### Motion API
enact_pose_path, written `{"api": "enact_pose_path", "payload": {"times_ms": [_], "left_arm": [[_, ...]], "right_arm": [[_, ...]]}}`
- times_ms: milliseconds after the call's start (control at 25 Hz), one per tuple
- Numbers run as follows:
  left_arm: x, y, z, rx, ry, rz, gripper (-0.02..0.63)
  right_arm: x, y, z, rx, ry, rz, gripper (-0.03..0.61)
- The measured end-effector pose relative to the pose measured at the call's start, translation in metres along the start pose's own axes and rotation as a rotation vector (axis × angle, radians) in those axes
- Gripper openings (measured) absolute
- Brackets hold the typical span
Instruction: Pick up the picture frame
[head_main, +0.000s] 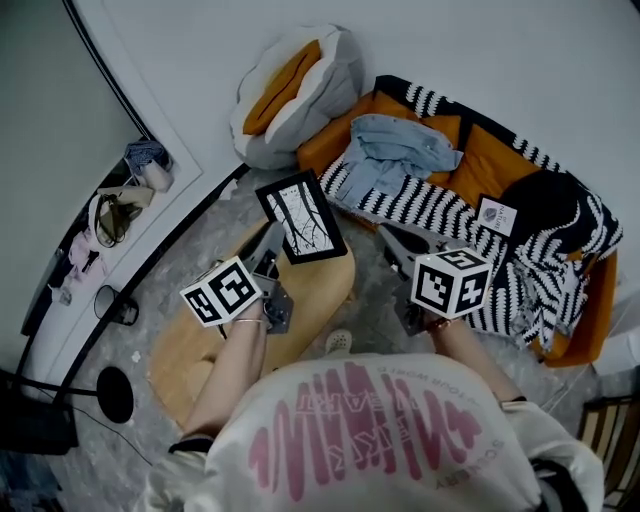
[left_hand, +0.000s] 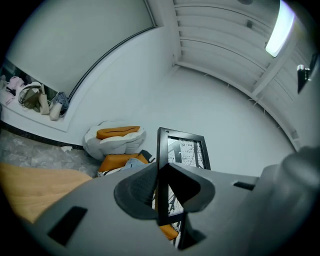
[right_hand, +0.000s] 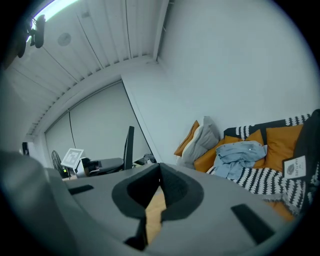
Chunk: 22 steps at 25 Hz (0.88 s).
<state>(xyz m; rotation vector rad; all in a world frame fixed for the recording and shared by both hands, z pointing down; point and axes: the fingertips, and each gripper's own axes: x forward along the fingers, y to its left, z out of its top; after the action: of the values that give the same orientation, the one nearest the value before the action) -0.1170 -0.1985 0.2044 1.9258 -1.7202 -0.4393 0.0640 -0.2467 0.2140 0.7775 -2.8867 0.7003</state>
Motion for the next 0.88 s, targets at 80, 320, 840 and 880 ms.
{"api": "enact_pose_path", "payload": {"times_ms": [80, 320, 840, 880], "left_arm": [[-0.002, -0.009, 0.005, 0.005, -0.012, -0.017, 0.071], [-0.010, -0.027, 0.016, 0.027, -0.042, -0.047, 0.071], [-0.017, -0.039, 0.023, 0.067, -0.066, -0.069, 0.071], [-0.018, -0.039, 0.023, 0.069, -0.066, -0.069, 0.069]], "right_arm": [[-0.002, 0.001, 0.004, -0.006, -0.011, -0.004, 0.005], [-0.008, 0.007, 0.011, -0.025, -0.026, -0.008, 0.005], [-0.007, 0.012, 0.003, -0.046, 0.000, -0.007, 0.005], [-0.007, 0.012, 0.002, -0.047, 0.004, -0.008, 0.005]]}}
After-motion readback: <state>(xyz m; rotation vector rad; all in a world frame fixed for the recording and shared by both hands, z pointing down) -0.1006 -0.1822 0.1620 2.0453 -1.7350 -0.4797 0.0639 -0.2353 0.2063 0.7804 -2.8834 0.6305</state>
